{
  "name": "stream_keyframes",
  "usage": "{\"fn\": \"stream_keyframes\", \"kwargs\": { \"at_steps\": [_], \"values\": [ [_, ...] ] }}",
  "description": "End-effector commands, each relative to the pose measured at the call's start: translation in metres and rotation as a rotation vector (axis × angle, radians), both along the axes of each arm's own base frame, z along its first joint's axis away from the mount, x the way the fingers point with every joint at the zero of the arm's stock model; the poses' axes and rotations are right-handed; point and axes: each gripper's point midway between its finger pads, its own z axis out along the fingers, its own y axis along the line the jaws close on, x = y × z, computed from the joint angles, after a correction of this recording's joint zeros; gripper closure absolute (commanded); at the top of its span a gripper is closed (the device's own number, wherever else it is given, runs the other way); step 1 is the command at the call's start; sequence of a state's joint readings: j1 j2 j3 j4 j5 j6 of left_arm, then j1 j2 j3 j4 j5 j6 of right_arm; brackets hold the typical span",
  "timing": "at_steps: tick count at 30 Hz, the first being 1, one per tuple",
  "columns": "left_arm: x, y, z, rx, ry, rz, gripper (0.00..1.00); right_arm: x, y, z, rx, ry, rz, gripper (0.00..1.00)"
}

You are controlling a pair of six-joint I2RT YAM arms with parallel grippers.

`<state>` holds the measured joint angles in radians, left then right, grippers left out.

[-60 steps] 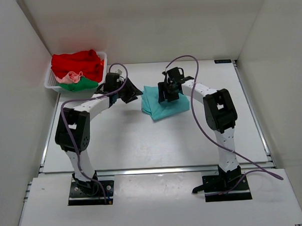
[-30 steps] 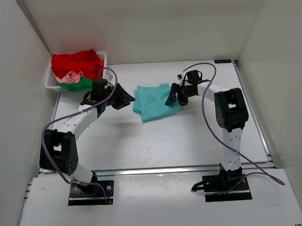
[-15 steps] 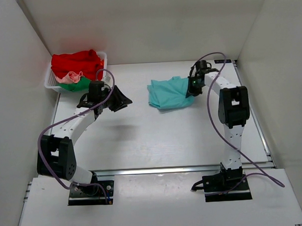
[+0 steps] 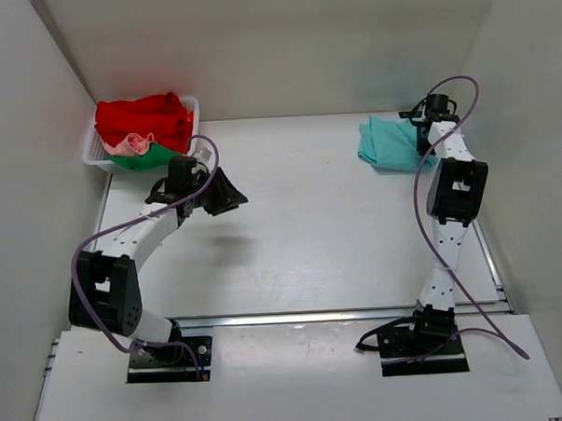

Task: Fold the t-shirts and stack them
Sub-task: Put the neatly folded tshirt into the corner of the board with the right arm

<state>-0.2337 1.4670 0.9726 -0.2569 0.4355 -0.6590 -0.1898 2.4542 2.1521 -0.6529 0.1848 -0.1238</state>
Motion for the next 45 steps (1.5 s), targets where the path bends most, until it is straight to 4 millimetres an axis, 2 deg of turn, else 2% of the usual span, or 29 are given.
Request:
{"fn": "stream_keyframes", "kwargs": {
  "at_steps": [1, 3, 6, 8, 10, 12, 13, 14, 15, 17, 18, 19, 20, 21, 22, 23, 24, 25, 26, 27, 28, 30, 31, 32, 33, 36, 37, 40, 45],
  "values": [
    [-0.015, -0.002, 0.007, 0.008, -0.027, -0.054, 0.49, 0.031, -0.036, 0.019, -0.151, -0.077, 0.007, 1.0],
    [-0.019, 0.0, 0.001, 0.017, -0.009, -0.061, 0.49, 0.03, -0.048, 0.014, -0.154, -0.092, -0.022, 1.0],
    [-0.021, 0.002, -0.003, 0.023, -0.007, -0.061, 0.49, 0.041, -0.06, 0.019, -0.223, -0.154, -0.052, 0.81],
    [-0.025, 0.0, -0.008, 0.035, 0.012, -0.076, 0.49, 0.045, -0.067, 0.036, -0.261, -0.19, -0.093, 0.62],
    [-0.027, -0.001, -0.005, 0.035, 0.009, -0.086, 0.49, 0.05, -0.063, 0.068, -0.256, -0.259, -0.112, 0.48],
    [-0.03, -0.001, -0.002, 0.027, 0.005, -0.088, 0.48, 0.05, -0.059, 0.101, -0.275, -0.312, -0.127, 0.22],
    [-0.033, -0.003, 0.004, 0.022, 0.0, -0.09, 0.46, 0.047, -0.056, 0.126, -0.291, -0.342, -0.122, 0.16],
    [-0.035, -0.002, 0.004, 0.027, 0.002, -0.089, 0.45, 0.04, -0.054, 0.155, -0.315, -0.373, -0.138, 0.04],
    [-0.038, -0.001, 0.004, 0.037, 0.007, -0.099, 0.44, 0.034, -0.047, 0.163, -0.326, -0.372, -0.148, 0.01],
    [-0.048, -0.002, 0.008, 0.053, -0.019, -0.149, 0.4, 0.008, -0.037, 0.204, -0.323, -0.402, -0.182, 0.01],
    [-0.049, -0.001, 0.007, 0.065, -0.023, -0.147, 0.37, -0.001, -0.025, 0.201, -0.3, -0.373, -0.166, 0.01],
    [-0.054, 0.0, 0.004, 0.101, -0.041, -0.168, 0.33, -0.015, -0.013, 0.208, -0.266, -0.378, -0.177, 0.0],
    [-0.06, 0.0, 0.0, 0.12, -0.04, -0.194, 0.31, -0.036, 0.001, 0.204, -0.226, -0.332, -0.153, 0.0],
    [-0.061, 0.0, -0.004, 0.125, -0.04, -0.203, 0.26, -0.049, 0.025, 0.208, -0.18, -0.326, -0.121, 0.01],
    [-0.063, 0.0, -0.008, 0.134, -0.037, -0.222, 0.2, -0.068, 0.048, 0.175, -0.158, -0.231, -0.087, 0.0],
    [-0.066, -0.001, -0.013, 0.151, -0.017, -0.244, 0.19, -0.09, 0.068, 0.153, -0.149, -0.166, -0.056, 0.01],
    [-0.067, -0.002, -0.014, 0.161, -0.014, -0.268, 0.18, -0.104, 0.086, 0.153, -0.144, -0.156, -0.021, 0.01],
    [-0.069, 0.002, -0.02, 0.195, 0.016, -0.273, 0.16, -0.128, 0.107, 0.118, -0.149, -0.062, 0.022, 0.01],
    [-0.072, 0.003, -0.022, 0.243, 0.023, -0.288, 0.13, -0.151, 0.116, 0.099, -0.147, -0.022, 0.023, 0.01],
    [-0.076, 0.001, -0.024, 0.275, 0.012, -0.309, 0.12, -0.162, 0.137, 0.097, -0.125, -0.026, 0.068, 0.01],
    [-0.076, 0.003, -0.02, 0.294, -0.011, -0.303, 0.1, -0.184, 0.152, 0.074, -0.109, 0.031, 0.095, 0.01],
    [-0.081, 0.006, -0.018, 0.264, -0.049, -0.304, 0.07, -0.207, 0.172, 0.065, -0.027, 0.049, 0.137, 0.01],
    [-0.084, 0.005, -0.008, 0.226, -0.077, -0.298, 0.06, -0.223, 0.181, 0.056, 0.024, 0.085, 0.145, 0.01],
    [-0.085, 0.006, -0.002, 0.191, -0.111, -0.298, 0.02, -0.233, 0.187, 0.055, 0.056, 0.096, 0.153, 0.01],
    [-0.087, 0.01, -0.003, 0.184, -0.112, -0.279, 0.02, -0.239, 0.195, 0.058, 0.11, 0.089, 0.185, 0.0],
    [-0.096, 0.005, 0.005, 0.186, -0.146, -0.288, 0.02, -0.254, 0.201, 0.07, 0.137, 0.036, 0.194, 0.01],
    [-0.101, 0.004, 0.002, 0.19, -0.132, -0.298, 0.01, -0.253, 0.205, 0.084, 0.159, -0.022, 0.207, 0.01],
    [-0.109, -0.003, -0.003, 0.175, -0.137, -0.342, 0.01, -0.261, 0.211, 0.094, 0.214, -0.07, 0.26, 0.01],
    [-0.117, -0.005, -0.005, 0.138, -0.142, -0.346, 0.02, -0.278, 0.213, 0.083, 0.204, -0.042, 0.268, 0.01]
  ]
}}
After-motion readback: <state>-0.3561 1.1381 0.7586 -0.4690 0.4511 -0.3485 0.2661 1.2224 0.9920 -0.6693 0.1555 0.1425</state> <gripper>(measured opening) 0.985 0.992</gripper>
